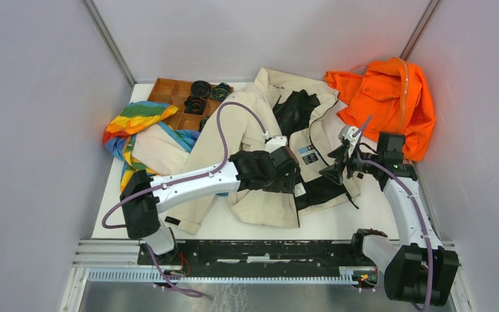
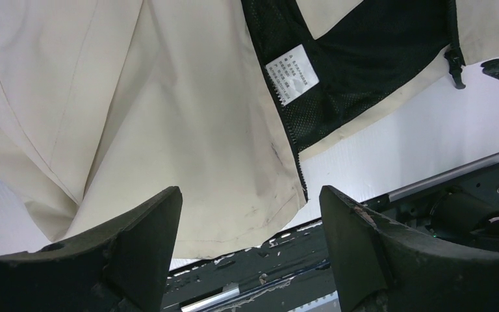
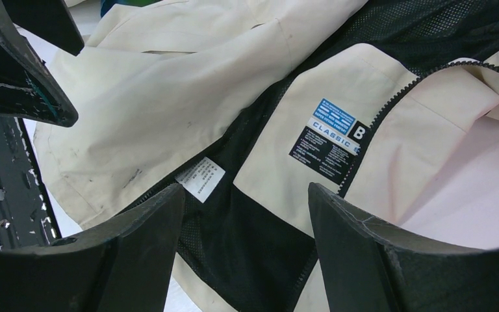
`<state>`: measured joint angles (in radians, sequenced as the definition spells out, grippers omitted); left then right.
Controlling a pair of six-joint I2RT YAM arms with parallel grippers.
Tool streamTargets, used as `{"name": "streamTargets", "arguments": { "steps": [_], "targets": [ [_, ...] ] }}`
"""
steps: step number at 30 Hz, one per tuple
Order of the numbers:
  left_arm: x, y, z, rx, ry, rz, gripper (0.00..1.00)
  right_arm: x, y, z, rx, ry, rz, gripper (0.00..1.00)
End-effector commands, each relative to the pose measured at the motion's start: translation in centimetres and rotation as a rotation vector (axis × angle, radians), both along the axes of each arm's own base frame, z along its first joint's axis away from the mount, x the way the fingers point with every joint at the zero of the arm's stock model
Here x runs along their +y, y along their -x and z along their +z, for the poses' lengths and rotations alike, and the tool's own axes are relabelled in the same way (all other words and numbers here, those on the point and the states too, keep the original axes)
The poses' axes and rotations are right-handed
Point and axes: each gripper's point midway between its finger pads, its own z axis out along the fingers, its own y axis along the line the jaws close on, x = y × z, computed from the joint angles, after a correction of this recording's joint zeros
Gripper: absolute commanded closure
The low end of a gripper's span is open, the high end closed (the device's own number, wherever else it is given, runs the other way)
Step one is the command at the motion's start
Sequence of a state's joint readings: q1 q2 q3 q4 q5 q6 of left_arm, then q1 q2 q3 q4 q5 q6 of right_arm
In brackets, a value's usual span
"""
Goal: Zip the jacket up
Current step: Pick up the jacket from the center of the board.
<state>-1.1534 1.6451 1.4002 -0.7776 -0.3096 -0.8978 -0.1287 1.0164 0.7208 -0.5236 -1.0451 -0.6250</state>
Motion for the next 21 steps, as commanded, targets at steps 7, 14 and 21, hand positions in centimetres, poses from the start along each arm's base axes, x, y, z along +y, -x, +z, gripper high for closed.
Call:
{"name": "streamTargets", "arguments": {
  "steps": [7,14,21],
  "targets": [
    [-0.2,-0.9,4.1,-0.093,0.049,-0.023,0.16,0.8,0.2,0.9,-0.039,-0.024,0.028,0.24],
    [0.4,-0.9,4.8,-0.096,0.101,0.033,0.15,1.1,0.6,0.7,-0.04,-0.032,0.038,0.24],
    [-0.6,-0.6,4.2,-0.061,0.139,0.044,0.15,1.3,1.0,0.7,-0.053,-0.047,0.03,0.24]
  ]
}}
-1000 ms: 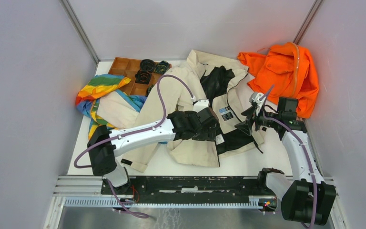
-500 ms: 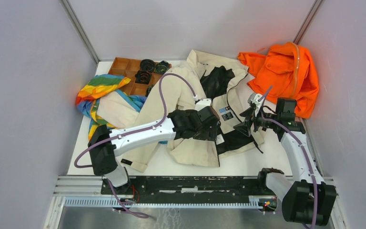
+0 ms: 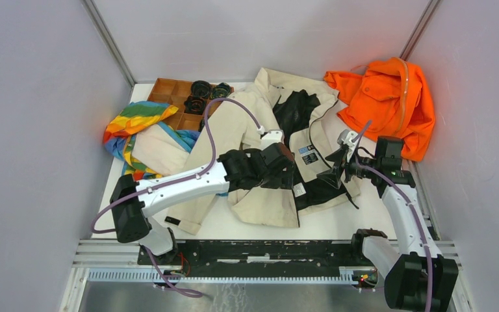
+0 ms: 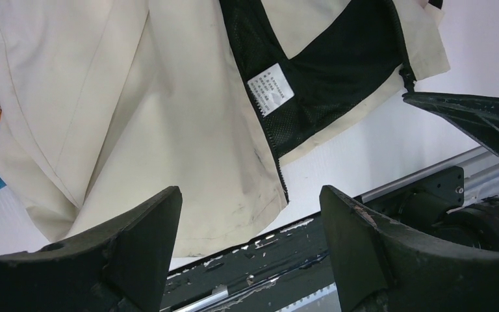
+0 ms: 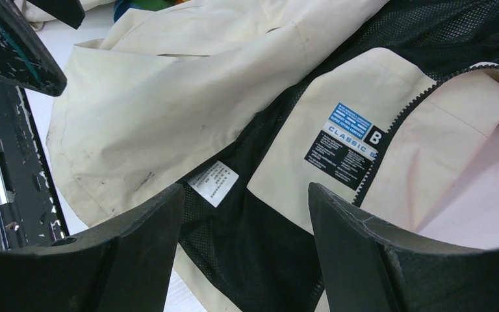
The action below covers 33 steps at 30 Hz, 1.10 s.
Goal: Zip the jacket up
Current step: Pick up the jacket from the center of the board.
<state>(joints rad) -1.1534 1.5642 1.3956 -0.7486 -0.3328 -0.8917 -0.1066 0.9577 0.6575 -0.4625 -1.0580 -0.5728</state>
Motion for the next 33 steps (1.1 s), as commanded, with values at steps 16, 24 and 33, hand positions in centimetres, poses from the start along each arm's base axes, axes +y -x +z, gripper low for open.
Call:
{"name": "streamTargets", "arguments": {
  "steps": [16,24,33],
  "targets": [
    [-2.4,-0.3,-1.3,0.074,-0.052,0.021,0.16,0.0,-0.8,-0.2,-0.001,-0.008,-0.012,0.24],
    [-3.7,0.5,-5.7,0.168,-0.147,-0.041,0.19,0.1,-0.8,-0.9,0.021,-0.014,-0.014,0.24],
    [-2.6,0.4,-8.7,0.187,-0.286,-0.06,0.31,0.3,-0.6,-1.6,0.04,-0.036,-0.01,0.24]
  ]
}}
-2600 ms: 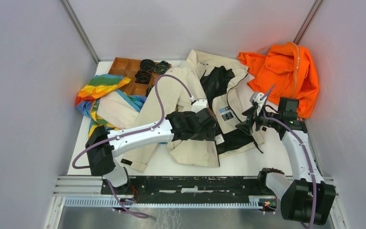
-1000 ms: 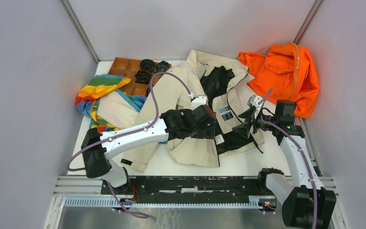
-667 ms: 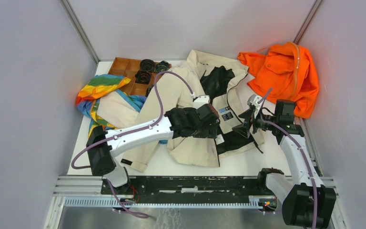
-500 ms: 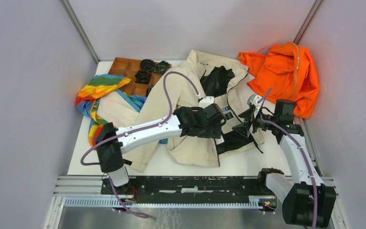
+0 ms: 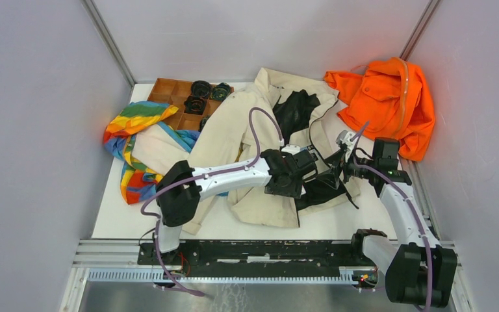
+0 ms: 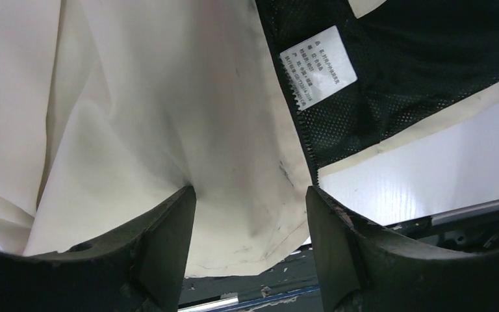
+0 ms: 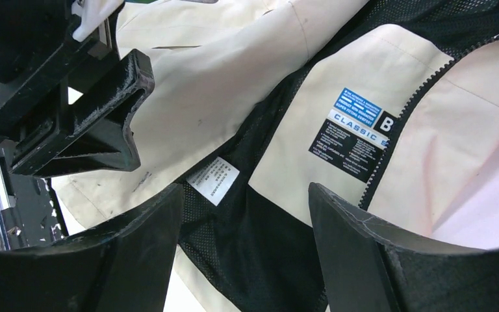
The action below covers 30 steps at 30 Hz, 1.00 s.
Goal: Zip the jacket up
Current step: Pick up the jacket from the center of the board.
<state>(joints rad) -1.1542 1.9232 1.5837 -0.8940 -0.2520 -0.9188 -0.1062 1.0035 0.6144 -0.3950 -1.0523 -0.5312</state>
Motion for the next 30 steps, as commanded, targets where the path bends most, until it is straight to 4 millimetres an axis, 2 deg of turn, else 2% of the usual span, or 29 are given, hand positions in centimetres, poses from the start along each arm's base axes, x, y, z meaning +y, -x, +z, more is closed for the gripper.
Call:
{"name": "streamTargets", "arguments": {
  "steps": [1,5,9,13,19,22,26,30],
  "targets": [
    [0.1,-0.2,0.2,-0.01,-0.046,-0.053,0.34,0.3,-0.3,0.2,-0.015,-0.022,0.008,0.24],
    [0.5,-0.7,-0.3,-0.019,-0.079,-0.069,0.48,0.5,-0.3,0.2,-0.005,-0.034,0.017,0.24],
    [0.9,-1.2,0.1,-0.043,-0.088,-0.078,0.75,0.6,-0.2,0.0,-0.001,-0.042,0.018,0.24],
    [0.9,-1.7,1.9,-0.099,-0.049,-0.099,0.96,0.8,-0.1,0.2,0.003,-0.057,0.025,0.24],
    [0.9,-1.9,5.5,-0.21,0.147,-0.129,0.98,2.3,0.9,1.1,0.071,-0.2,0.048,0.24],
    [0.8,-1.9,6.7,-0.26,0.309,-0.14,0.98,3.0,0.9,1.6,0.104,-0.285,0.036,0.24],
    [1.6,-1.6,7.5,-0.315,0.517,-0.146,0.98,4.1,1.3,1.6,0.191,-0.35,0.035,0.24],
    [2.7,-1.6,7.6,-0.356,0.649,-0.116,0.98,5.1,1.4,2.0,0.27,-0.429,0.004,0.24]
  ]
}}
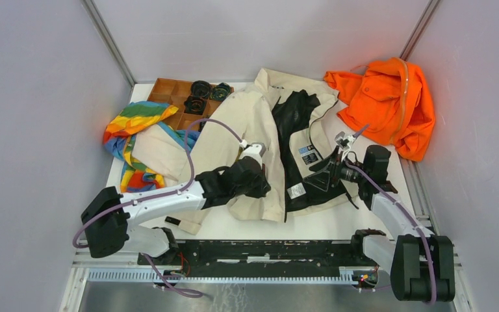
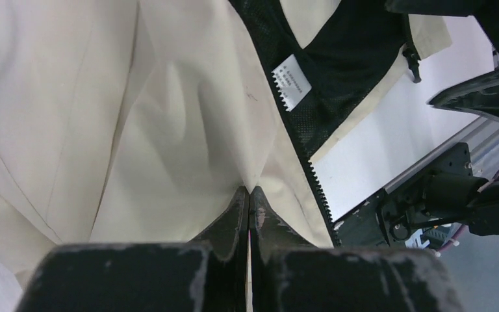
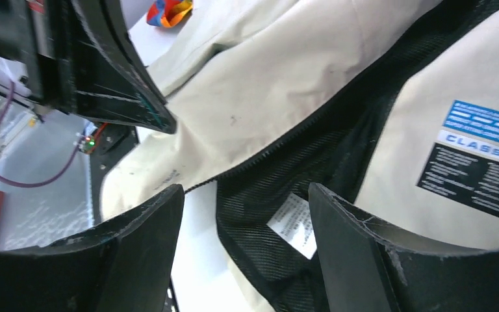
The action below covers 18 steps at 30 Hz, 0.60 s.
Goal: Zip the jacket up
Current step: Pick up the jacket from the center of the board.
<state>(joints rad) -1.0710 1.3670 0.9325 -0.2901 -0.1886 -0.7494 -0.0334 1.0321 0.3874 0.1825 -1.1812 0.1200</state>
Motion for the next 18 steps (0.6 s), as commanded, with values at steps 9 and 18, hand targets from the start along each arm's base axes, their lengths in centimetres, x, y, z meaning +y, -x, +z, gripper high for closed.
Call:
{"name": "streamTargets", "arguments": {
  "steps": [9,18],
  "targets": [
    [-1.8,-0.3,3.3,-0.124,0.396,-0.013,0.98,4.0,1.2,1.7,0.228,-0.169,-0.019,0.25],
    [-1.4,-0.1,3.3,-0.122,0.426,0.003,0.98,4.3,3.8,-0.9,0.385,-0.228,-0.046,0.02]
  ]
}}
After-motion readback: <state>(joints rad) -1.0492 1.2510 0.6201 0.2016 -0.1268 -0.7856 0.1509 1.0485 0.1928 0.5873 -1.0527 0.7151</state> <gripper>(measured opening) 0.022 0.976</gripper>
